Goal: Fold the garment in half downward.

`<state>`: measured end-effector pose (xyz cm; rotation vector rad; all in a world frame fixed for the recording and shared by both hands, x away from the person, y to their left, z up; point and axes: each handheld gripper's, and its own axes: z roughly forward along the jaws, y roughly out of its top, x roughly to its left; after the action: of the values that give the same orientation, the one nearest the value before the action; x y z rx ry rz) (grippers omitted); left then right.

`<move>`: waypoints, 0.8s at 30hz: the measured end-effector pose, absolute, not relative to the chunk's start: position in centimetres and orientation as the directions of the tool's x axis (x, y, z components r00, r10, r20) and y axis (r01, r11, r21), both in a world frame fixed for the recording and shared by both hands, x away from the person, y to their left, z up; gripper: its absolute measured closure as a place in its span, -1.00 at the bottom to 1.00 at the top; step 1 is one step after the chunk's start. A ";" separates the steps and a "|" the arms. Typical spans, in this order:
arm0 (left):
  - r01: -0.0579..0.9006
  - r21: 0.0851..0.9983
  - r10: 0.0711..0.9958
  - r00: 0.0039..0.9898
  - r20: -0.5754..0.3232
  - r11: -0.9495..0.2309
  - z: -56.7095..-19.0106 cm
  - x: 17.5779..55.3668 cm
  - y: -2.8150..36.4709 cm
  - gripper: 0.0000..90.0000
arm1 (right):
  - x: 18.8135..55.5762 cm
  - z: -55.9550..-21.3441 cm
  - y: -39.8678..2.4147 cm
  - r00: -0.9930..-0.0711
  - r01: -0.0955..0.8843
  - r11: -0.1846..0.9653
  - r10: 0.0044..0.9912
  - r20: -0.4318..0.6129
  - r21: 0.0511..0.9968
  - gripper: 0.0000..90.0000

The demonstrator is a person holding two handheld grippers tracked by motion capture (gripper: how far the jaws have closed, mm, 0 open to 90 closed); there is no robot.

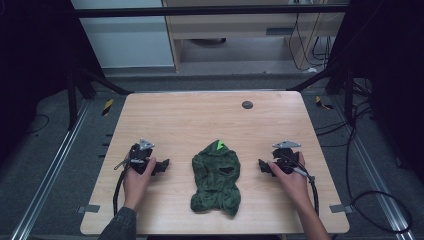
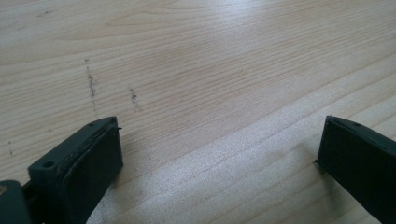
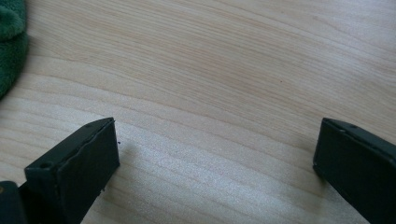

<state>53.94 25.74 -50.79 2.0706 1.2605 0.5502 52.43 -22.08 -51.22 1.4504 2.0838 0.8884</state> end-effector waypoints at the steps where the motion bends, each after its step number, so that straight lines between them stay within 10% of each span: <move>1: 0.624 0.711 0.896 0.444 0.020 -0.325 -50.8 53.9 25.6 -1.00 | 52.4 -51.2 -22.1 -0.347 0.649 0.240 0.938 0.000 0.721 -0.99; 24: 0.558 0.693 0.783 0.621 0.015 -0.456 -47.0 53.3 19.9 -0.76 | 51.3 -48.3 -17.2 -0.565 0.586 0.369 0.824 0.037 0.722 0.07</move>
<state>53.33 19.88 -47.00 2.1834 1.0470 0.4407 51.34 -17.24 -48.29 1.2381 2.3042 1.0102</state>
